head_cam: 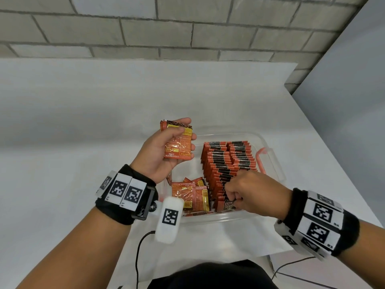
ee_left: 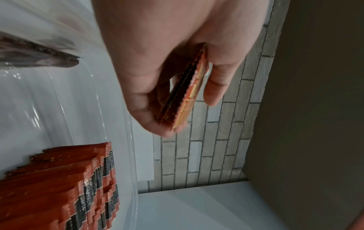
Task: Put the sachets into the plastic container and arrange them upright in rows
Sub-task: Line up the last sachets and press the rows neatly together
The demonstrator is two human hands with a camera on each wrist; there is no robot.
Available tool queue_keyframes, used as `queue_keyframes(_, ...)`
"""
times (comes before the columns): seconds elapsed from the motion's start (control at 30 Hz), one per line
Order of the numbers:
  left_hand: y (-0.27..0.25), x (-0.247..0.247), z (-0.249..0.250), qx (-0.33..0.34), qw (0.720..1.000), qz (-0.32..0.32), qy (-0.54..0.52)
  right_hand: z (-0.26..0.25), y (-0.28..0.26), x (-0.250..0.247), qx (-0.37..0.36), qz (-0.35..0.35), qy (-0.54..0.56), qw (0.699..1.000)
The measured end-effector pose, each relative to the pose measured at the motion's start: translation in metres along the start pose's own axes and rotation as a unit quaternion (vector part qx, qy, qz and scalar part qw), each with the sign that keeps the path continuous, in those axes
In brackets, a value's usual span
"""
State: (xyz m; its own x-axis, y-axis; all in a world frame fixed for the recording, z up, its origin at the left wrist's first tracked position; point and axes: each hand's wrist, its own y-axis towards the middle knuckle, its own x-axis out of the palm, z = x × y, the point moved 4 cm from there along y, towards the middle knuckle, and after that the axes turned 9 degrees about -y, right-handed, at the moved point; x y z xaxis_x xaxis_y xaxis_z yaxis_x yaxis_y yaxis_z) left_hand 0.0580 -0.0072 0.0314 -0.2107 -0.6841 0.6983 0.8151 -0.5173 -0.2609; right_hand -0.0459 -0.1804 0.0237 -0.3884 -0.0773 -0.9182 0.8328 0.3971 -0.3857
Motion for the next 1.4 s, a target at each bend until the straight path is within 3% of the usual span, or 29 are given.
queue_keyframes(0.93,-0.001,0.007,-0.004,-0.025,1.000,0.019,0.003,0.011,0.001,-0.005,0.035,-0.077,0.107,0.991)
queue_keyframes(1.0,-0.003,0.014,-0.007,-0.032,0.999,-0.003,0.034,0.014,-0.002,-0.020,0.041,-0.037,0.125,0.991)
queue_keyframes(1.07,-0.005,0.022,-0.011,-0.040,0.996,-0.030,0.078,0.018,-0.004,-0.041,0.068,0.074,0.179,0.979)
queue_keyframes(1.17,-0.009,0.033,-0.018,-0.055,0.991,-0.056,0.107,0.020,-0.005,-0.063,0.122,0.221,0.301,0.920)
queue_keyframes(1.4,-0.010,0.037,-0.025,-0.069,0.990,-0.061,0.110,0.020,0.005,-0.067,0.128,0.272,0.402,0.865)
